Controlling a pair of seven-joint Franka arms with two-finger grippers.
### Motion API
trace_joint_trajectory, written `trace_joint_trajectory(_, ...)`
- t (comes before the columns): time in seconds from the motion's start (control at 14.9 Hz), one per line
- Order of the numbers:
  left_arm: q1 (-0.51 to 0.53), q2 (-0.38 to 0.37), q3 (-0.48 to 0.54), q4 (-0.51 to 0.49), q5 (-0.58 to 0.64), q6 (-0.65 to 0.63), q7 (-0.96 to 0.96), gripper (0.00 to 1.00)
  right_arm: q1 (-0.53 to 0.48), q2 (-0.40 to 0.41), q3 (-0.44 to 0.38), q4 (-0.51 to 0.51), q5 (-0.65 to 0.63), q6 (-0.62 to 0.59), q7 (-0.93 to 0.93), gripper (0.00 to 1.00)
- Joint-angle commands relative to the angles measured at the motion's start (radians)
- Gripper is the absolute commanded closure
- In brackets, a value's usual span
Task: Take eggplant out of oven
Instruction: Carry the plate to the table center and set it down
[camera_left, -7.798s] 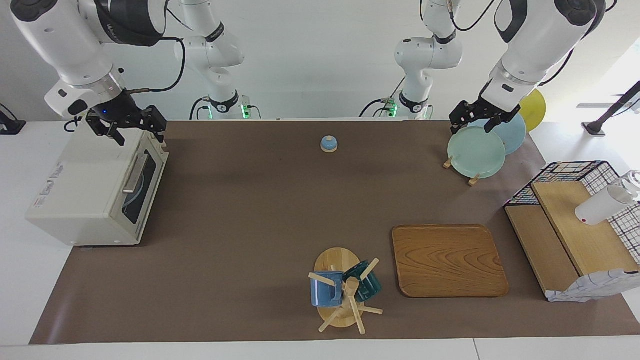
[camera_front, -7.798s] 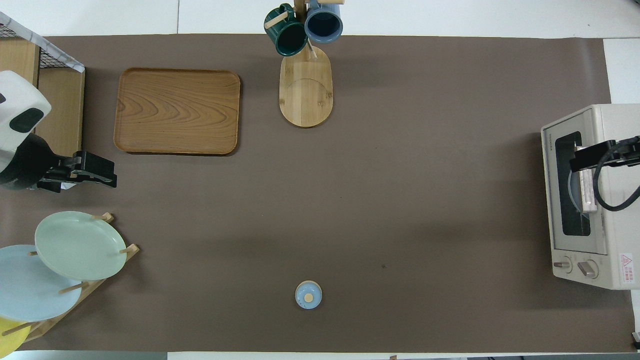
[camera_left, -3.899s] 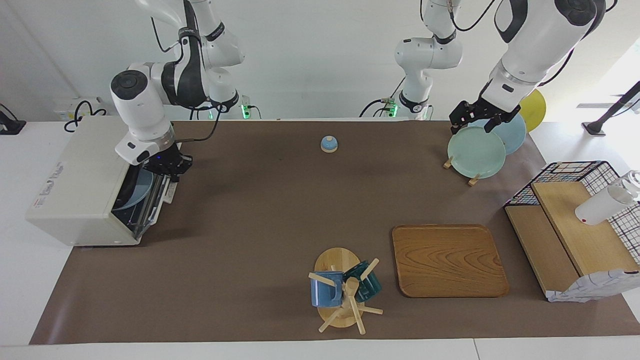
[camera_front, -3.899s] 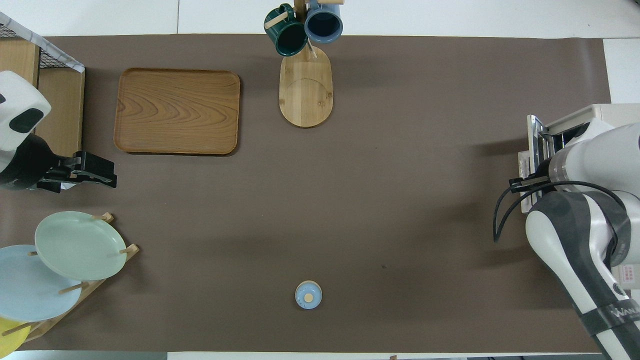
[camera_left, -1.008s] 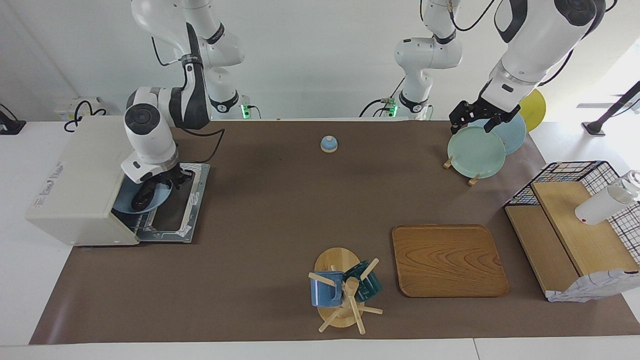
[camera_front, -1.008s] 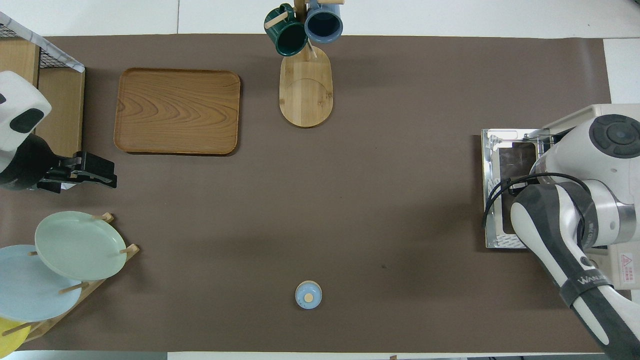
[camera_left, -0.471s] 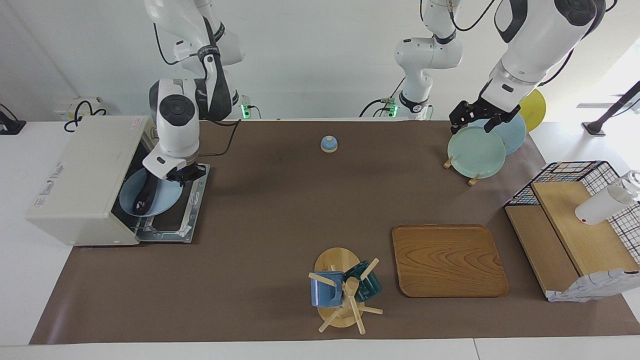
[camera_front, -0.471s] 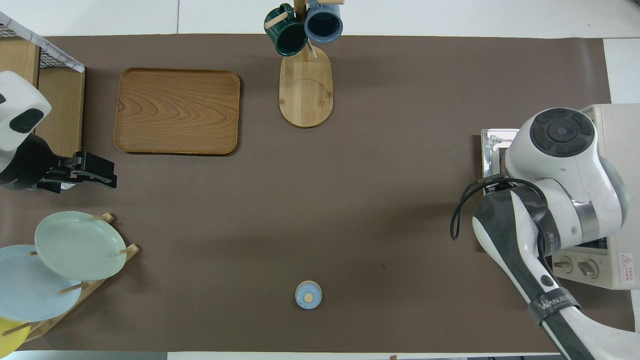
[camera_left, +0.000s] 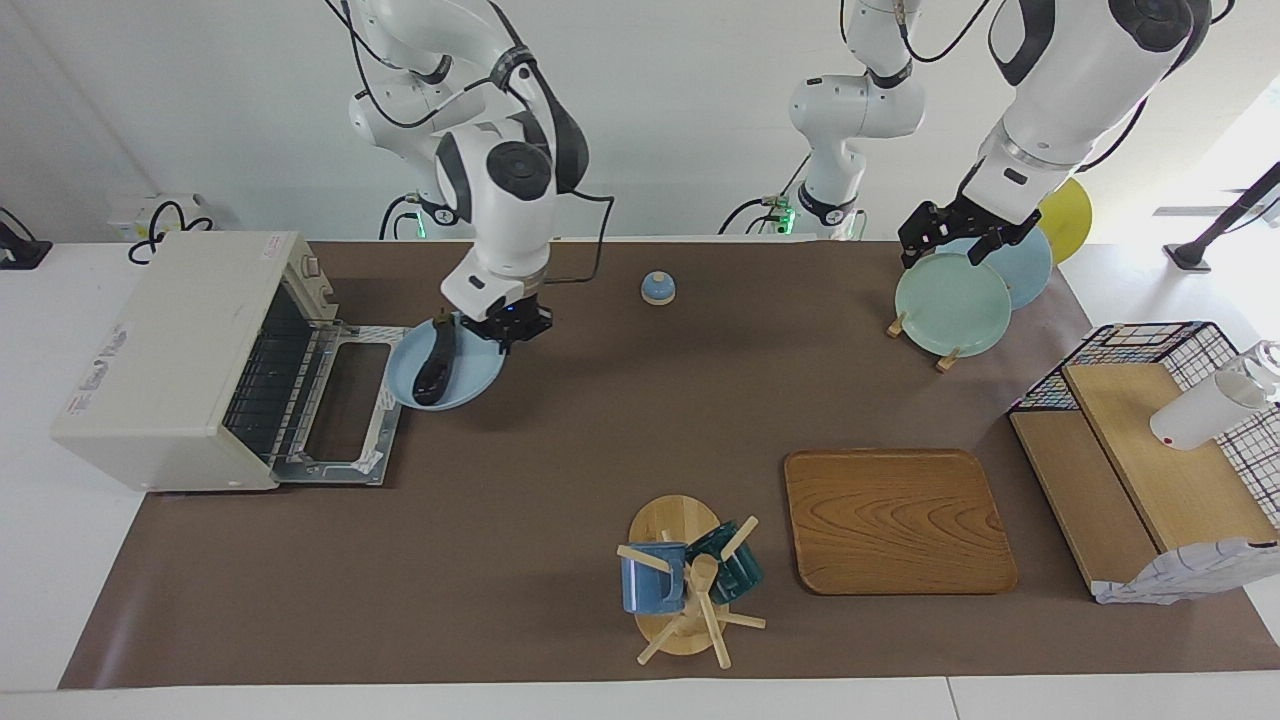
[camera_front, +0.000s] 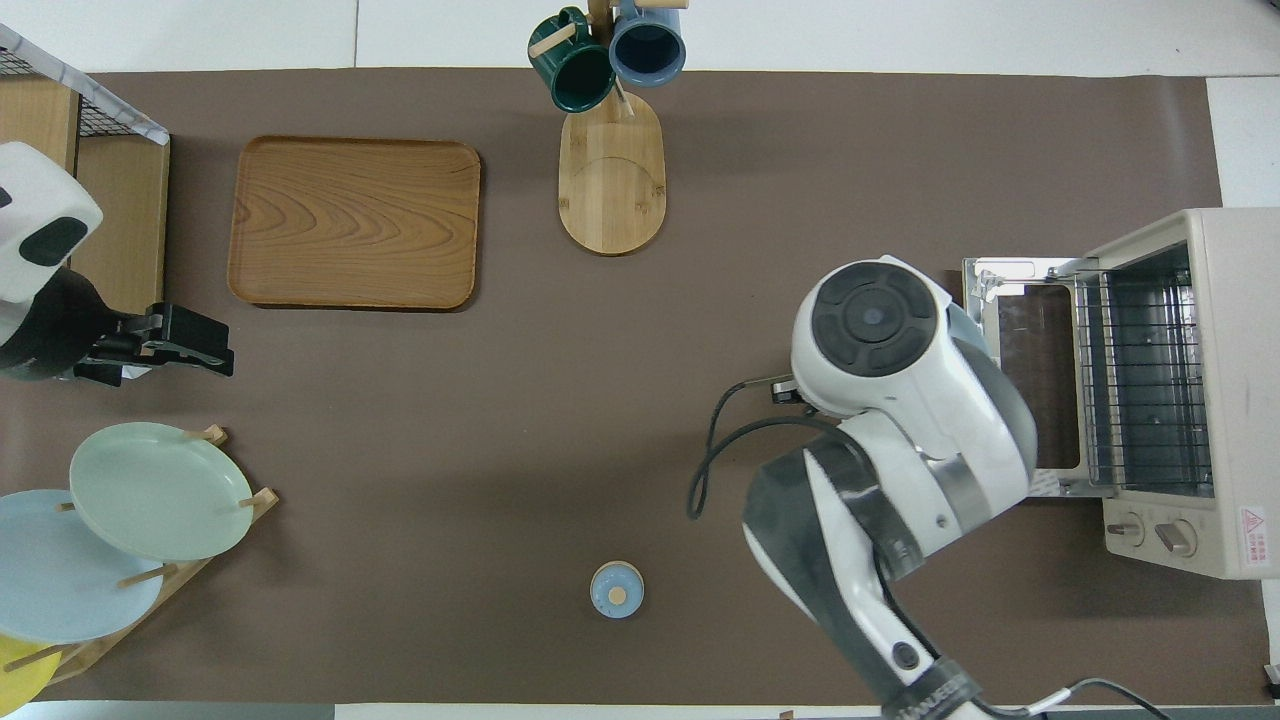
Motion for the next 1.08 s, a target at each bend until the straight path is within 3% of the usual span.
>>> trace_joint_trajectory(0.0, 0.009, 0.004, -0.008, 0.020, 0.017, -0.024, 0.007, 0.00, 0.109, 0.254, -0.006, 0.320, 0.070, -0.110, 0.189, 1.00)
trace_joint_trajectory(0.13, 0.009, 0.004, -0.008, 0.020, 0.017, -0.025, 0.009, 0.00, 0.162, 0.388, -0.005, 0.455, 0.110, -0.095, 0.336, 1.00)
trace_joint_trajectory(0.4, 0.009, 0.004, -0.008, 0.020, 0.017, -0.024, 0.007, 0.00, 0.196, 0.395, 0.018, 0.379, 0.169, 0.091, 0.355, 1.00)
trace_joint_trajectory(0.61, 0.010, 0.004, -0.008, 0.020, 0.017, -0.022, 0.004, 0.00, 0.198, 0.379, 0.024, 0.298, 0.294, 0.204, 0.368, 1.00)
trace_joint_trajectory(0.67, 0.010, 0.004, -0.008, 0.020, 0.017, -0.019, 0.007, 0.00, 0.201, 0.375, 0.026, 0.275, 0.294, 0.243, 0.372, 0.91)
trace_joint_trajectory(0.74, 0.010, 0.004, -0.006, 0.020, 0.017, -0.019, 0.006, 0.00, 0.201, 0.372, 0.027, 0.266, 0.294, 0.266, 0.378, 0.77)
trace_joint_trajectory(0.87, 0.010, 0.004, -0.006, 0.018, 0.017, -0.017, 0.004, 0.00, 0.210, 0.372, 0.028, 0.308, 0.291, 0.249, 0.377, 0.54)
trace_joint_trajectory(1.01, 0.012, 0.004, -0.006, 0.018, 0.017, -0.019, 0.005, 0.00, 0.209, 0.376, 0.024, 0.367, 0.266, 0.165, 0.375, 0.47)
